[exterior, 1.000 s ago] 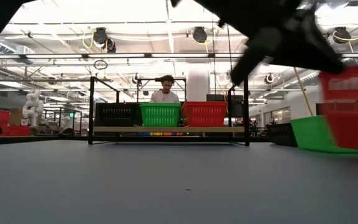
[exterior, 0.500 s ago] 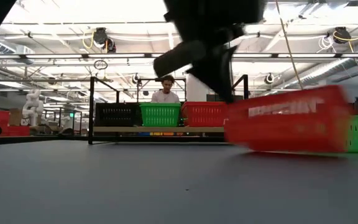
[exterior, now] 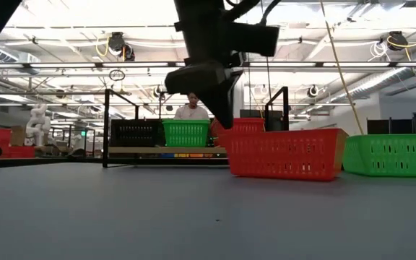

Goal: Stack baskets on shelf by color
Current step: Move the red bin to the middle right of the table

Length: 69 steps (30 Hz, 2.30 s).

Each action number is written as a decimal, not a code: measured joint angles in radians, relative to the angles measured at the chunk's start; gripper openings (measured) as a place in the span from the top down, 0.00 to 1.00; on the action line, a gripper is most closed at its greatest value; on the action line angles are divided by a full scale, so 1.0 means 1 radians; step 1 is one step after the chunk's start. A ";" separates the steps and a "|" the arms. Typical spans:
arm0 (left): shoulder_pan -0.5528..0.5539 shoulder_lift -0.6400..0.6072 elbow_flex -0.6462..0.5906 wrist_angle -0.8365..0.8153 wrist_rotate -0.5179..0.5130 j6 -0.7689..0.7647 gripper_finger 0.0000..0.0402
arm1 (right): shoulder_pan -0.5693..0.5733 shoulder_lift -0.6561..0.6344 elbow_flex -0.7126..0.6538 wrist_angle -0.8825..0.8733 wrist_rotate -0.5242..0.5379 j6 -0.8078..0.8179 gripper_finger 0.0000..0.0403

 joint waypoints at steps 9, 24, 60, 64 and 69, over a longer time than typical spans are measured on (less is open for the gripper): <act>0.011 -0.017 -0.001 -0.004 0.028 0.112 0.97 | 0.000 0.000 0.000 0.000 0.002 0.028 0.68; 0.204 0.051 0.003 0.822 0.381 0.448 0.95 | 0.000 0.000 0.000 -0.001 0.004 0.049 0.68; 0.267 0.091 0.000 0.553 0.474 0.363 0.94 | 0.000 0.000 0.000 -0.001 0.004 0.035 0.68; 0.261 0.091 0.000 0.575 0.475 0.357 0.96 | 0.000 0.000 0.000 -0.001 0.004 0.035 0.68; 0.234 0.091 0.002 0.670 0.473 0.273 0.96 | 0.000 0.000 0.000 -0.001 0.004 0.034 0.68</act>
